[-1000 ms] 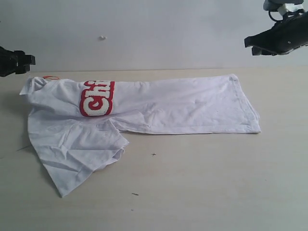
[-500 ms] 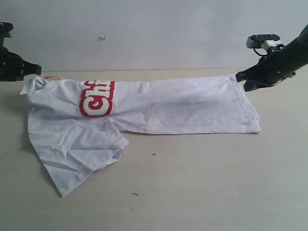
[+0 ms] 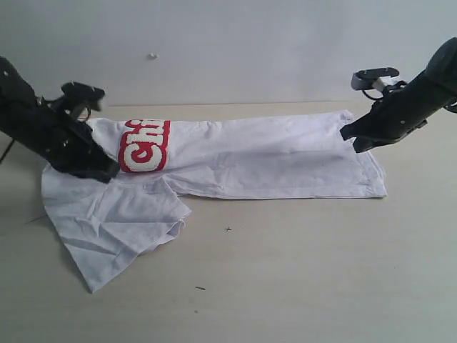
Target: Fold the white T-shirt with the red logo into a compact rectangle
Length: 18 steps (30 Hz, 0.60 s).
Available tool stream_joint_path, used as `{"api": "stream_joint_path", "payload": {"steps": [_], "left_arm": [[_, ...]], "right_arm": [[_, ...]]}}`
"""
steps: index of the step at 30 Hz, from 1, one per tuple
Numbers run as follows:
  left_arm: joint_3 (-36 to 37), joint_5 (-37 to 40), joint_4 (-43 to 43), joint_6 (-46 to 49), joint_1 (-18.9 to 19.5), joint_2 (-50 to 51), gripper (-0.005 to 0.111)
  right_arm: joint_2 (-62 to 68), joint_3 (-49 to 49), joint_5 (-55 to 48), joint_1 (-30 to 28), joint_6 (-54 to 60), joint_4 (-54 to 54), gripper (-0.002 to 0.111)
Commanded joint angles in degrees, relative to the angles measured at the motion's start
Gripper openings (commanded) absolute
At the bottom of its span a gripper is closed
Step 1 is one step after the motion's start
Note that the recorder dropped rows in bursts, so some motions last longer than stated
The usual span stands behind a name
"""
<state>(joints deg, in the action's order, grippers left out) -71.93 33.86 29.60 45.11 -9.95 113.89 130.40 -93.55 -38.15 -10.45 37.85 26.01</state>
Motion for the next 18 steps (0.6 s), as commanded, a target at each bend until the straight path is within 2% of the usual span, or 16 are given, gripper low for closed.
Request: {"api": "stream_joint_path", "payload": {"steps": [1, 8, 13, 18], "left_arm": [[3.98, 0.69, -3.43, -0.87, -2.47, 2.17, 0.0], [6.4, 4.9, -11.21, -5.87, -2.67, 3.59, 0.0], [6.4, 14.77, -18.71, -9.14, -2.67, 3.37, 0.0], [6.4, 20.28, -18.84, -7.92, -2.67, 3.26, 0.0]], "right_arm": [[-0.21, 1.24, 2.35, 2.47, -2.65, -4.84, 0.0], [-0.21, 1.24, 1.25, 2.76, -6.18, -6.81, 0.0], [-0.32, 4.32, 3.2, 2.64, -14.42, -17.04, 0.0], [-0.32, 8.97, 5.7, 2.64, -16.46, -18.21, 0.0]]}}
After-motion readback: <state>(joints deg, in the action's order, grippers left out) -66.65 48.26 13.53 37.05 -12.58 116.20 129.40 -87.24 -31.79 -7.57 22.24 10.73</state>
